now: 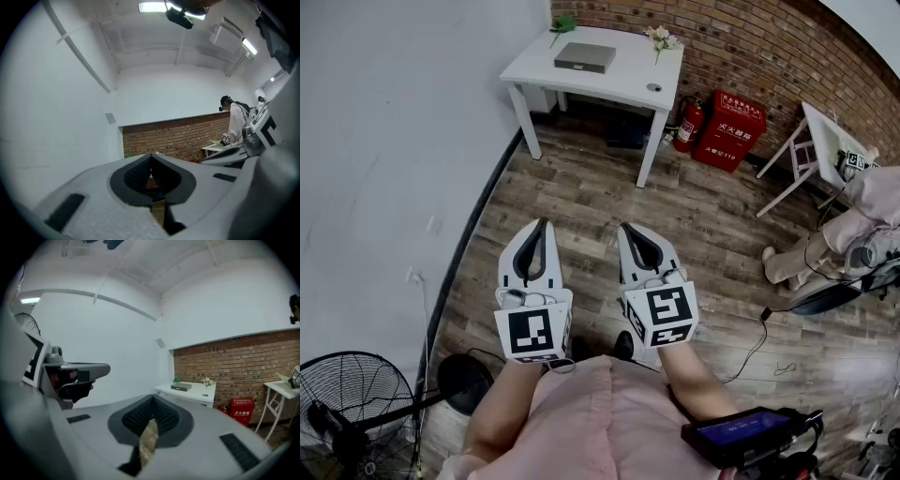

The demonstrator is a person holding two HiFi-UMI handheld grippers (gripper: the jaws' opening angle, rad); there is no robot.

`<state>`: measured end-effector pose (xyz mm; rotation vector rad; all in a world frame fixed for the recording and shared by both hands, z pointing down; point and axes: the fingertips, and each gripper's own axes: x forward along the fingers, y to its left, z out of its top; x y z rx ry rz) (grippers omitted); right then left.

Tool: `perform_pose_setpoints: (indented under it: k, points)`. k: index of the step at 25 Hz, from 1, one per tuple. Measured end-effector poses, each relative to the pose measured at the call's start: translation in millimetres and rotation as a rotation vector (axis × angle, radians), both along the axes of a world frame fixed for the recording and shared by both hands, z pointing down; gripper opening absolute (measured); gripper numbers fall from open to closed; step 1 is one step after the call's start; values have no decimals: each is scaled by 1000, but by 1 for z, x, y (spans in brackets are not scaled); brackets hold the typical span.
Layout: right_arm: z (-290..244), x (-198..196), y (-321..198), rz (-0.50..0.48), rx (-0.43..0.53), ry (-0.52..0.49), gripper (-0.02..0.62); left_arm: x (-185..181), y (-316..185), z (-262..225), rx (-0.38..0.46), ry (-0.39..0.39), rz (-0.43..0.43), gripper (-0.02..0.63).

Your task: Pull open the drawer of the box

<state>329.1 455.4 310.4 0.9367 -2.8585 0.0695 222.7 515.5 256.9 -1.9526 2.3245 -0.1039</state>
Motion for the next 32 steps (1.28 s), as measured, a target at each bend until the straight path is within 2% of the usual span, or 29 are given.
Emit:
perform_pose_setpoints:
  k: [4,11,15,16,17,18,24,32]
  points:
    - [-1,4,2,-2,-1,-1,3,2,2,-1,19,-39,3,5]
    - [-2,18,-1,-11,-3,-8,3,18,2,1,1,-47,-7,5]
    - [-4,30,-13,2,8,-35,6,20,-1,4,-2,-22,-63,5]
    - [-3,32,-16,-7,0,-35,74,21,-2,4,1,-14,-72,40]
    - [-1,33,-18,-21,-11,-34,179,23,-3,4,4,-6,-78,115]
    - [1,34,-20,-32,-19,-30,195,25,-5,5,7,1,-84,143]
    - [7,40,-33,-70,-2,1,180,31,-4,14,11,6,-141,144]
    - [24,23,-55,-89,-20,15,166,16,-22,31,-18,4,-158,127]
